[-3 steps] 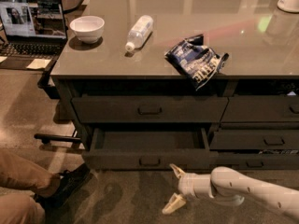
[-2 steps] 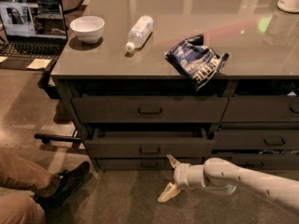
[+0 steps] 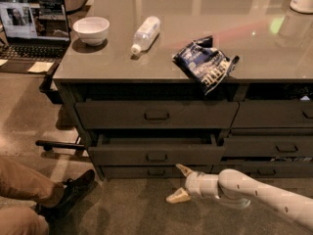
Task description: Close middle drawer
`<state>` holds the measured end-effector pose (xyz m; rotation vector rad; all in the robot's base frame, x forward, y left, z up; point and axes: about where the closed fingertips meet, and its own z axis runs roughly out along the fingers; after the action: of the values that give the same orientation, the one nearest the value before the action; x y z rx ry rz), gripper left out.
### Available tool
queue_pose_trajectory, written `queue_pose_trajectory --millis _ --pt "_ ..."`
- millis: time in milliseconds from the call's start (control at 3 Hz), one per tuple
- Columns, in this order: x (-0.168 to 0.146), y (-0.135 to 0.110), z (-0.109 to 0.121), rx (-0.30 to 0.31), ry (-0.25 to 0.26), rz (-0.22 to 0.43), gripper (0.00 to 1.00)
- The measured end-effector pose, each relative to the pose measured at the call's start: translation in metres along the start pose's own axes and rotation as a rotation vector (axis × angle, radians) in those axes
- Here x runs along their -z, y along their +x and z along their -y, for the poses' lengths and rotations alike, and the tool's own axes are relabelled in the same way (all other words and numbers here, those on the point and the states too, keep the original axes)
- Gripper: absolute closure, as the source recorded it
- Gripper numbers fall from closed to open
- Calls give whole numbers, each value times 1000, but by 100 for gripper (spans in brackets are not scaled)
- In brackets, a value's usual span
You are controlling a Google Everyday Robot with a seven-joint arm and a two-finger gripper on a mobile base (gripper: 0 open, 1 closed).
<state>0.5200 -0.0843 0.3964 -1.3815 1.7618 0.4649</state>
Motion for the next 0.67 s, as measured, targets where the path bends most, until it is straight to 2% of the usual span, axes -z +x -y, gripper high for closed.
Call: queue_pose_trajectory --millis 333,667 --pt "6 14 37 -9 110 -9 42" --pt "7 29 70 -22 183 -18 64"
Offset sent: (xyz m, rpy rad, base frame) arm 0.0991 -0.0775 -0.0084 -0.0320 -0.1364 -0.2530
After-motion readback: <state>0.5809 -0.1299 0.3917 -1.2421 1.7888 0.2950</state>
